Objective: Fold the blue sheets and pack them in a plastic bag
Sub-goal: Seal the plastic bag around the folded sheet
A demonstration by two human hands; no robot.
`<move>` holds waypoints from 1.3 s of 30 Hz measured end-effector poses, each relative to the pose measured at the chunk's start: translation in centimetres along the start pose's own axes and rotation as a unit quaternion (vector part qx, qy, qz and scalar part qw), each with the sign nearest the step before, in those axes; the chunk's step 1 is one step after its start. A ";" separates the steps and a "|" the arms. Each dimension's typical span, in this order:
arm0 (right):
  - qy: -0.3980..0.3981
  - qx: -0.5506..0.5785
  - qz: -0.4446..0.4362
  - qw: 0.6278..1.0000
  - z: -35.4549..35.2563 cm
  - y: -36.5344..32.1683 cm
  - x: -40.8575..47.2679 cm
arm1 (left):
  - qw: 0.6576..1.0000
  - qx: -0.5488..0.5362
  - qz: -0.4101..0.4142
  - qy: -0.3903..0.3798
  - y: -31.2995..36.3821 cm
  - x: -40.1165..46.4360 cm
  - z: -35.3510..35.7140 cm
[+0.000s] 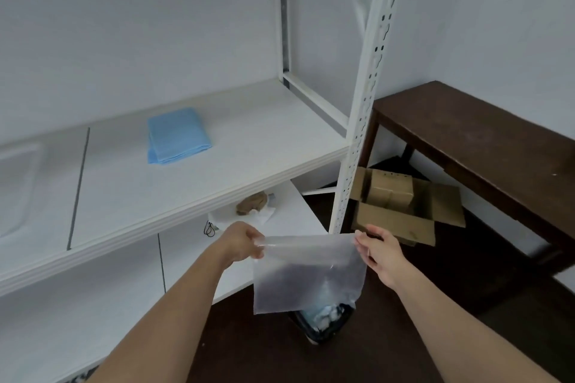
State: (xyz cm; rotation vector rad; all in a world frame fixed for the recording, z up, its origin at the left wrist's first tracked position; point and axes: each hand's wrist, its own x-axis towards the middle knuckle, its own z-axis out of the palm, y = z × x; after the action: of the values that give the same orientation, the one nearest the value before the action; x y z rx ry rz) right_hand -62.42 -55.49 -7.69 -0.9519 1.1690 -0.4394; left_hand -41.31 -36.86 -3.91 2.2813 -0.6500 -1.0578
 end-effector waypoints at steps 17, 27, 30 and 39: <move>-0.160 -0.383 -0.074 0.906 4.7 0.9 -0.6 | 0.955 0.041 0.268 0.122 4.5 2.5 2.2; -0.227 -0.090 0.054 0.968 0.4 -1.1 5.1 | 0.963 -0.253 -0.088 0.019 1.0 4.5 6.2; -0.229 -0.103 0.084 0.964 -2.1 -1.8 7.3 | 0.924 -0.360 -0.116 -0.055 1.2 5.6 9.7; -0.263 -0.104 0.165 0.945 -9.1 -1.0 12.9 | 0.916 -0.379 -0.132 0.000 2.9 8.5 17.8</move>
State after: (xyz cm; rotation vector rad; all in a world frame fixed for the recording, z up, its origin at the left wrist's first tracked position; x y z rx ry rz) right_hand -65.78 -69.10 -14.99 -0.9544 0.8660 0.2085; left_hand -51.13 -48.94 -16.34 1.6941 0.0958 -1.1685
